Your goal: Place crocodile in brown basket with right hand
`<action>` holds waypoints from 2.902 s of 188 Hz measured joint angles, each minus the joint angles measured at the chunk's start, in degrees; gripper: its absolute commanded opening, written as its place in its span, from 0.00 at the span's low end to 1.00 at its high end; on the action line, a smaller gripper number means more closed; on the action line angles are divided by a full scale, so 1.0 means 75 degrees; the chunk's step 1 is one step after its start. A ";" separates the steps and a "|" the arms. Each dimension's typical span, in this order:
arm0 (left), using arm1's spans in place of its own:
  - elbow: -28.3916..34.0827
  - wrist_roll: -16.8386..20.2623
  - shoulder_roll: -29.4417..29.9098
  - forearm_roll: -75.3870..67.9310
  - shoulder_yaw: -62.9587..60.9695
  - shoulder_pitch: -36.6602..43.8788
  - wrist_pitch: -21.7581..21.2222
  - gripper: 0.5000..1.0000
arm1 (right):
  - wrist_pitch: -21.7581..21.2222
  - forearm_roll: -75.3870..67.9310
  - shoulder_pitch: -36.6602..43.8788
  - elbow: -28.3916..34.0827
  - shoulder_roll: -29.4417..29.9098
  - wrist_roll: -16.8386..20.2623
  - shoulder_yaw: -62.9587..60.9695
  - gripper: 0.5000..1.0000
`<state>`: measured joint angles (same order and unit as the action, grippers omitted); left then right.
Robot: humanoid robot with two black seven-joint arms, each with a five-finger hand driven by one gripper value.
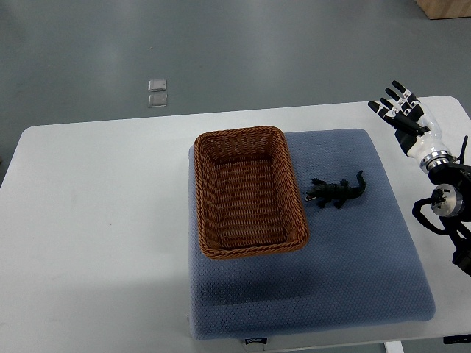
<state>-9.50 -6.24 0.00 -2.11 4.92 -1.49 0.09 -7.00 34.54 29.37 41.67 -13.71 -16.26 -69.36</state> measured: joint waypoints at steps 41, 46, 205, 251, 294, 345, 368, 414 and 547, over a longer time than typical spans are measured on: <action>0.0000 0.0000 0.0000 0.0000 0.0000 0.0000 0.0012 1.00 | -0.0004 0.0000 0.0000 0.0000 0.0000 0.0000 0.0004 0.86; 0.0000 0.0000 0.0000 0.0000 0.0003 0.0000 0.0013 1.00 | -0.0004 0.0000 0.0000 0.0000 0.0000 0.0000 0.0004 0.86; 0.0004 0.0000 0.0000 0.0000 0.0019 0.0059 0.0000 1.00 | 0.0007 -0.0014 0.0010 -0.0001 0.0010 -0.0208 -0.0077 0.86; 0.0000 0.0000 0.0000 0.0000 0.0023 0.0059 0.0000 1.00 | 0.0019 -0.0059 0.0008 0.0029 0.0102 -0.0385 -0.0090 0.86; 0.0000 0.0000 0.0000 0.0000 0.0024 0.0059 0.0000 1.00 | -0.0012 -0.0088 0.0000 0.0040 0.0116 -0.0421 -0.0091 0.86; 0.0000 0.0000 0.0000 0.0000 0.0023 0.0059 0.0000 1.00 | 0.0095 -0.0083 -0.0001 0.0034 0.0120 -0.0434 -0.0077 0.86; 0.0000 0.0000 0.0000 0.0000 0.0023 0.0059 0.0000 1.00 | 0.0121 -0.0082 0.0005 0.0034 0.0100 -0.0443 -0.0081 0.86; 0.0000 0.0000 0.0000 0.0000 0.0023 0.0058 0.0000 1.00 | -0.0039 -0.0068 0.0060 0.0033 0.0003 -0.0449 0.0005 0.86; 0.0001 0.0000 0.0000 0.0000 0.0024 0.0059 0.0000 1.00 | -0.0979 0.3099 0.1086 0.0797 -0.2150 -0.1957 0.3463 0.86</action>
<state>-9.49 -6.24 0.00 -2.11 5.09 -1.05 0.09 -14.34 57.78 37.51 47.64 -29.83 -30.93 -43.39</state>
